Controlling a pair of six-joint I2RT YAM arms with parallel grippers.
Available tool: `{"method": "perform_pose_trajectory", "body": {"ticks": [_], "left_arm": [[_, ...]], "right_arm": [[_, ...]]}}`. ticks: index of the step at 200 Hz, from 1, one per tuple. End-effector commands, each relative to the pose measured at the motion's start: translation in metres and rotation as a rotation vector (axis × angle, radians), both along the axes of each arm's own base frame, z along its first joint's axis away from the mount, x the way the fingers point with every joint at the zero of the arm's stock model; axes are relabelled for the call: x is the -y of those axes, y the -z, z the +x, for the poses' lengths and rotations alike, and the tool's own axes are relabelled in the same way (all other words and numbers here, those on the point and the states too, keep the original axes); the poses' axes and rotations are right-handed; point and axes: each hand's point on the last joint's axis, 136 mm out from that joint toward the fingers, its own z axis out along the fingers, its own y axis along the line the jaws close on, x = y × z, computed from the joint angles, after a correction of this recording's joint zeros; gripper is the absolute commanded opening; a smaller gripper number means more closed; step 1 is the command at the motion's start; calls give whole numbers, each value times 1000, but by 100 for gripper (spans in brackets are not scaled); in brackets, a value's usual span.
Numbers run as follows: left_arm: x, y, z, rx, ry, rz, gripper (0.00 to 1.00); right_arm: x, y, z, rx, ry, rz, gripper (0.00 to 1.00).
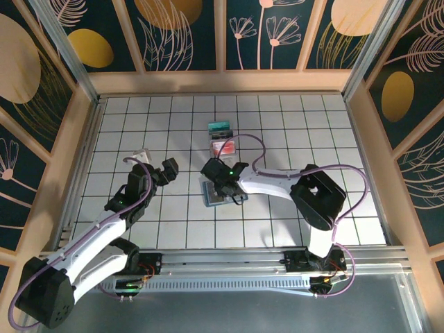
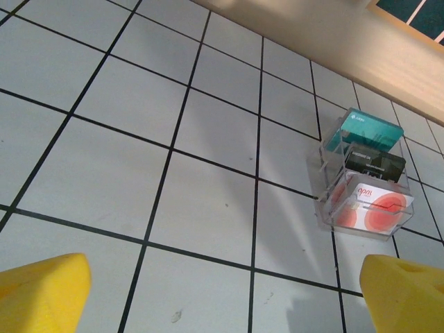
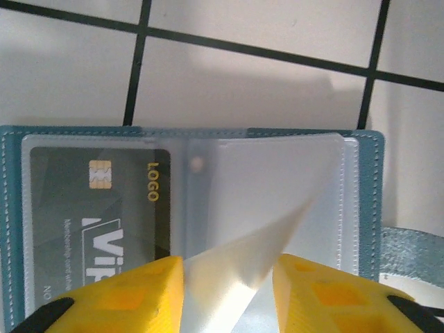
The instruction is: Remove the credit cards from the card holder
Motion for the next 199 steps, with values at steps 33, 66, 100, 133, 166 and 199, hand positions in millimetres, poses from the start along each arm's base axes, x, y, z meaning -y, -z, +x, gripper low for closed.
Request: {"method": "perform_pose_trajectory", "body": {"ticks": [33, 66, 100, 133, 166, 199], "left_arm": [[20, -8, 4, -2, 82, 95, 99], [46, 7, -2, -47, 123, 168, 99], [66, 24, -10, -94, 149, 215, 99], [85, 36, -18, -127, 183, 282, 99], [103, 51, -29, -164, 213, 360, 99], [114, 67, -38, -211, 227, 380, 99]], "right_arm": [[32, -6, 9, 15, 99, -4, 34], [43, -2, 9, 0, 128, 17, 34], [56, -3, 7, -11, 167, 33, 33], [70, -11, 7, -5, 209, 57, 33], [87, -24, 10, 18, 261, 90, 33], [94, -49, 19, 68, 296, 168, 32]]}}
